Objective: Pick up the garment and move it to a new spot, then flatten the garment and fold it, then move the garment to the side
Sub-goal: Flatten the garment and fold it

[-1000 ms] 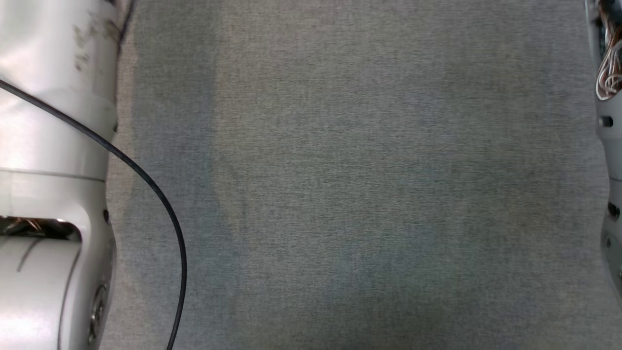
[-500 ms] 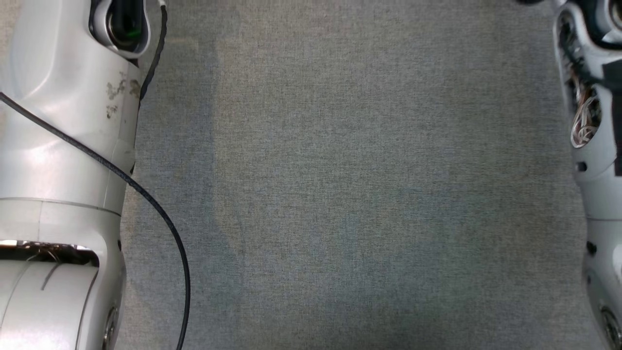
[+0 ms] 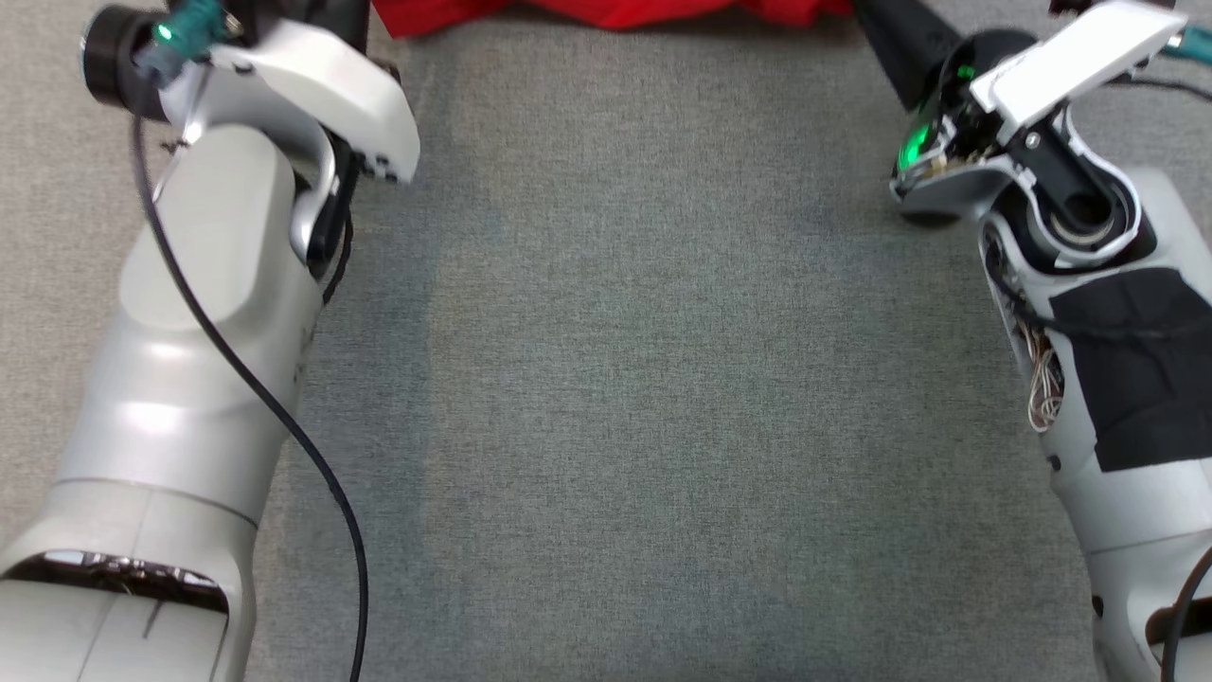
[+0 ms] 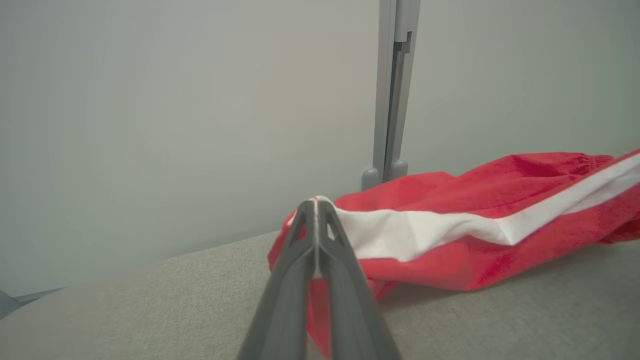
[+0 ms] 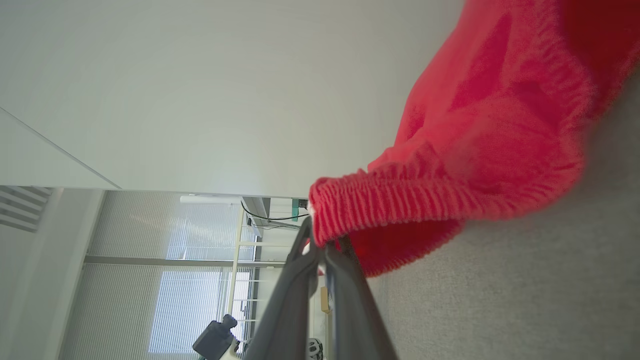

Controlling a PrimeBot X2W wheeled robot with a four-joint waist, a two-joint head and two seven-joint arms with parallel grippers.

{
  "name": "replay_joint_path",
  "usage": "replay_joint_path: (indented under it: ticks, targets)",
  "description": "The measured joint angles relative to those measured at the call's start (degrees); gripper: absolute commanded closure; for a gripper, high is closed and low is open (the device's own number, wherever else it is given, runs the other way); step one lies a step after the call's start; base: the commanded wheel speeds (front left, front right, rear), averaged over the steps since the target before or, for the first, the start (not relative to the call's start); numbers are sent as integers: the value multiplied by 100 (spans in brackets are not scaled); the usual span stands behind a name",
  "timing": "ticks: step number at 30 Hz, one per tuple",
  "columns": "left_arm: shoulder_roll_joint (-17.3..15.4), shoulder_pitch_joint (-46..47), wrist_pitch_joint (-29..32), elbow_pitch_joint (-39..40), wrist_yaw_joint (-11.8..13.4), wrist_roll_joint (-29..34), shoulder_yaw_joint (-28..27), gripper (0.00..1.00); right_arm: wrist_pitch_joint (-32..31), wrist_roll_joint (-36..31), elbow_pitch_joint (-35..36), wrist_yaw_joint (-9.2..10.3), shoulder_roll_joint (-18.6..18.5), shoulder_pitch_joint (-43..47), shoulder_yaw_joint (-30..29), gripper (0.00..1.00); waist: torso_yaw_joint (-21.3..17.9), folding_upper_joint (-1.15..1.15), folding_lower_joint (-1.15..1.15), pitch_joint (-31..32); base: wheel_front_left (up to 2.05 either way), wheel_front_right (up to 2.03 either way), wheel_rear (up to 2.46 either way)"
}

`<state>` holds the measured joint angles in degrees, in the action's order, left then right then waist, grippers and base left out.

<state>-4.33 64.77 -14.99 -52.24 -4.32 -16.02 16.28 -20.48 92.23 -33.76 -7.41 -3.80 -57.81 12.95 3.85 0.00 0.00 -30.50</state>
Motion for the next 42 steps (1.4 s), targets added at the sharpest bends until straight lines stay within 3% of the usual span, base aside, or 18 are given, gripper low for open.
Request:
replay_joint_path:
  ticks: [8, 25, 42]
  targets:
    - [-56, -644, 0, -242, -48, 732, 500, 100, -341, -119, -324, 0, -145, 565, 65, 100, 82, 0, 0, 388, 0, 0, 0]
    - [-166, -1640, 0, -630, 44, 772, 354, 100, -735, -590, -516, -1, -478, 1426, 937, 100, 69, 0, 0, 1039, 0, 0, 0]
    - [-424, -2421, 0, -583, 9, 907, 299, 100, -1103, -536, -400, -1, -786, 2327, 1686, 100, -24, 0, 0, 1900, 0, 0, 0]
